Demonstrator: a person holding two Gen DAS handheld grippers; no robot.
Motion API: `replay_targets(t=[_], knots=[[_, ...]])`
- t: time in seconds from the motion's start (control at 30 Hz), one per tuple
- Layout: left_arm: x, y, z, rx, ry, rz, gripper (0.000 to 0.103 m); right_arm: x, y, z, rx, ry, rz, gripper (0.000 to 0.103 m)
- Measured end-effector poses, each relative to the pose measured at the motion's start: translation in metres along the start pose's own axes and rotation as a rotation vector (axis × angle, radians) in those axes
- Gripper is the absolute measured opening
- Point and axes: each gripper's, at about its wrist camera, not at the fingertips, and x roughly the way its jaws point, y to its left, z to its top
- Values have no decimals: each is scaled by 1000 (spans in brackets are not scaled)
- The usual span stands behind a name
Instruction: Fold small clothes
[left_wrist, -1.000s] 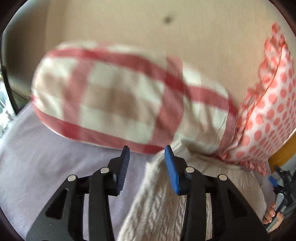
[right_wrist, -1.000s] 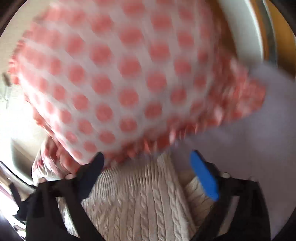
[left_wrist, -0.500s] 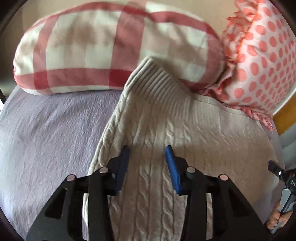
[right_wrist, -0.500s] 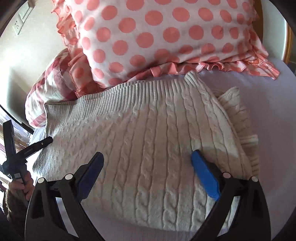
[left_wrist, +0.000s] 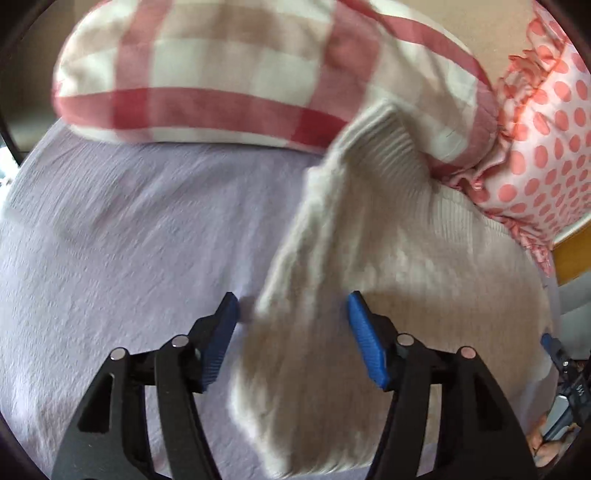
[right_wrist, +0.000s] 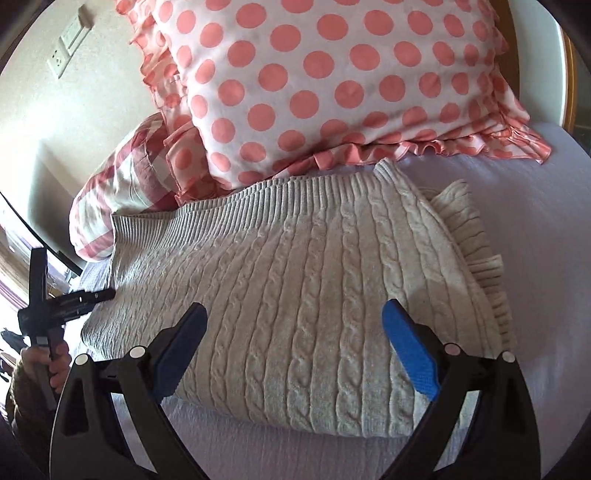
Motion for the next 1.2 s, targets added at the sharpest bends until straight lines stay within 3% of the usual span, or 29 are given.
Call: replay_targets(t=[0.07, 0.23, 0.27, 0.33, 0.47, 0.6, 0.73, 0.8, 0.93, 1.07, 1.2], knots=[[3, -8, 4, 10, 14, -41, 59, 2, 1, 0, -4, -5, 8, 98], [5, -15, 11, 18, 9, -38, 53, 11, 20, -5, -104, -20, -2, 98], [4, -14, 13, 2, 8, -40, 49, 13, 24, -7, -130, -25, -24, 98], [14, -19, 15, -10, 20, -66, 25, 24, 34, -10, -190, -10, -106, 98], [6, -31, 15, -3, 25, -78, 19, 41, 47, -17, -289, 19, -234, 102], [-19, -52, 24, -62, 13, -196, 18, 39, 40, -15, -262, 22, -206, 102], [-45, -118, 27, -37, -26, -259, 17, 37, 37, -13, -247, 12, -184, 102], [-54, -162, 22, -31, -33, -316, 17, 26, 28, -9, -181, -19, -135, 102], [-40, -269, 17, 71, -26, -361, 17, -30, -15, 7, 7, -223, -156, 102], [-4, -359, -7, 186, 59, -438, 17, -75, -77, 13, 211, -368, -295, 102], [67, -411, -39, 252, 202, -357, 18, -94, -133, 10, 415, -392, -311, 102]])
